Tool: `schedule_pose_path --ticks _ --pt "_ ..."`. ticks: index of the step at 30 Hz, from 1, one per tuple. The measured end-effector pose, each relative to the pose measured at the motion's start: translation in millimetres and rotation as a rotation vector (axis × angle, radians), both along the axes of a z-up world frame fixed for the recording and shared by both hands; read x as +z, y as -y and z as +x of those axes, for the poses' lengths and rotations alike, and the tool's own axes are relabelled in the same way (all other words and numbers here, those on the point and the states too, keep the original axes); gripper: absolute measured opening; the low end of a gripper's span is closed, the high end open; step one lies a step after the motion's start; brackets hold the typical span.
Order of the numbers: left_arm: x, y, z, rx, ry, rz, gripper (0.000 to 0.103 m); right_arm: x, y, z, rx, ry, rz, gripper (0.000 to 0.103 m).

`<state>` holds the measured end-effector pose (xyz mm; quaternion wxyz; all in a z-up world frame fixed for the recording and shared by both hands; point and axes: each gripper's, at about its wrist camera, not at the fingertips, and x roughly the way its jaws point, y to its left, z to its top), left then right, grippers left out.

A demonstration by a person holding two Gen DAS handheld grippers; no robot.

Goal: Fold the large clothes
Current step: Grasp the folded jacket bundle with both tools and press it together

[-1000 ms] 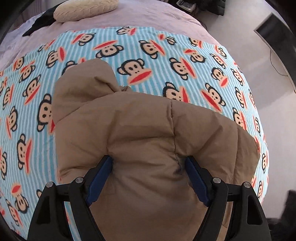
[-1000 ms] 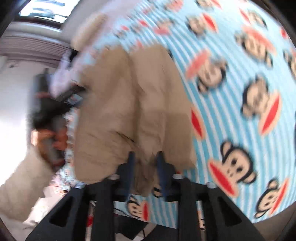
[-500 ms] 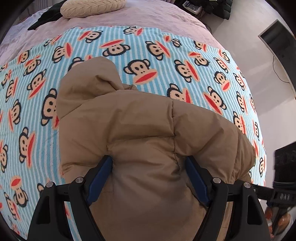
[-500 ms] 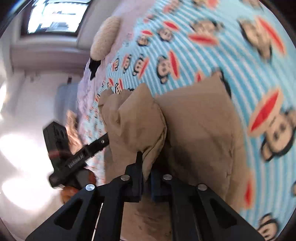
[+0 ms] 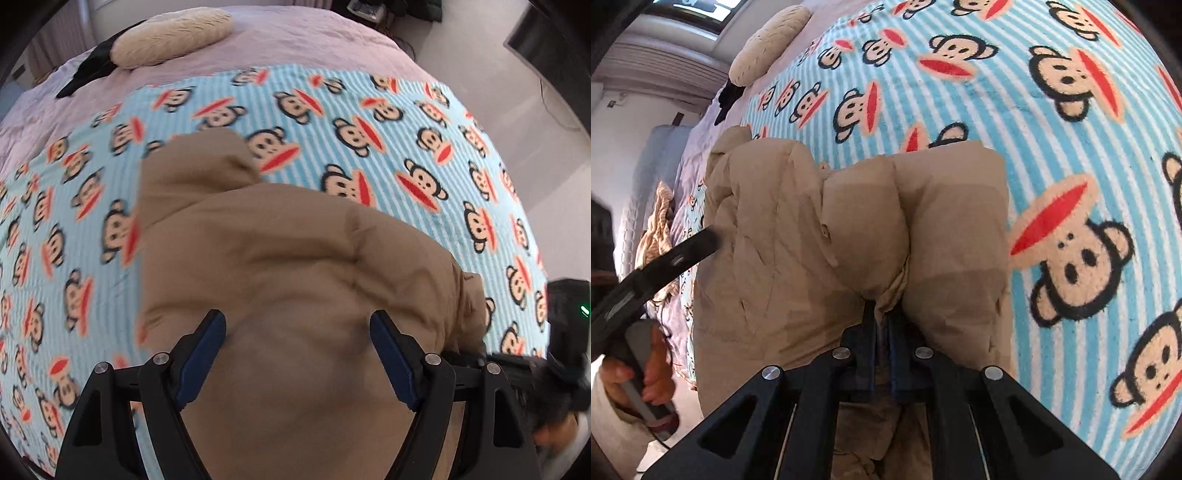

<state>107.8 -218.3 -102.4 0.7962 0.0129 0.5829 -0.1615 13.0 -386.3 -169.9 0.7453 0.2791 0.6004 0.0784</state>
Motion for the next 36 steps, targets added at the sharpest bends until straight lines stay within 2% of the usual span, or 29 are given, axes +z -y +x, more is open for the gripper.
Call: schedule_pose_path --ticks 5,8,11,13,15,20,23,24,26,27,28,31,34,36 --pt "6 -53 -22 0.041 -0.062 -0.046 0.081 0 2 -1 0.001 -0.004 0.007 0.005" --pt "-7 -81 -35 0.078 -0.149 -0.126 0.081 1 2 -4 0.016 -0.003 -0.003 0.005" --pt "-33 -99 -42 0.115 -0.263 -0.254 0.081 -1 1 0 0.027 -0.004 -0.008 0.005" --pt "-49 -109 -40 0.156 -0.325 -0.386 0.081 -1 0 0 0.036 -0.005 -0.017 0.005" --pt "-62 -112 -36 0.177 -0.350 -0.457 0.090 -2 -2 2 0.042 -0.007 -0.023 0.005" --pt "-90 -104 -27 0.154 -0.386 -0.494 0.101 -1 -3 2 0.042 -0.018 -0.033 0.005" --pt "-98 -96 -23 0.145 -0.387 -0.487 0.102 12 1 0 0.046 -0.019 -0.030 0.011" --pt "-99 -95 -24 0.147 -0.386 -0.484 0.102 19 4 -4 0.053 -0.010 -0.028 0.016" --pt "-100 -93 -25 0.152 -0.381 -0.484 0.102 28 12 -10 0.053 -0.004 -0.019 0.049" --pt "-100 -93 -27 0.155 -0.379 -0.485 0.102 32 19 -15 0.045 0.008 0.012 0.077" --pt "-99 -91 -26 0.157 -0.378 -0.483 0.102 34 22 -17 0.040 0.016 0.031 0.092" --pt "-97 -89 -28 0.159 -0.375 -0.465 0.102 33 29 -20 0.019 0.007 0.040 0.103" --pt "-93 -84 -28 0.153 -0.368 -0.445 0.102 21 30 -16 0.030 -0.030 0.044 0.103" --pt "-91 -82 -28 0.151 -0.367 -0.440 0.102 10 29 -9 0.055 -0.058 0.110 0.103"
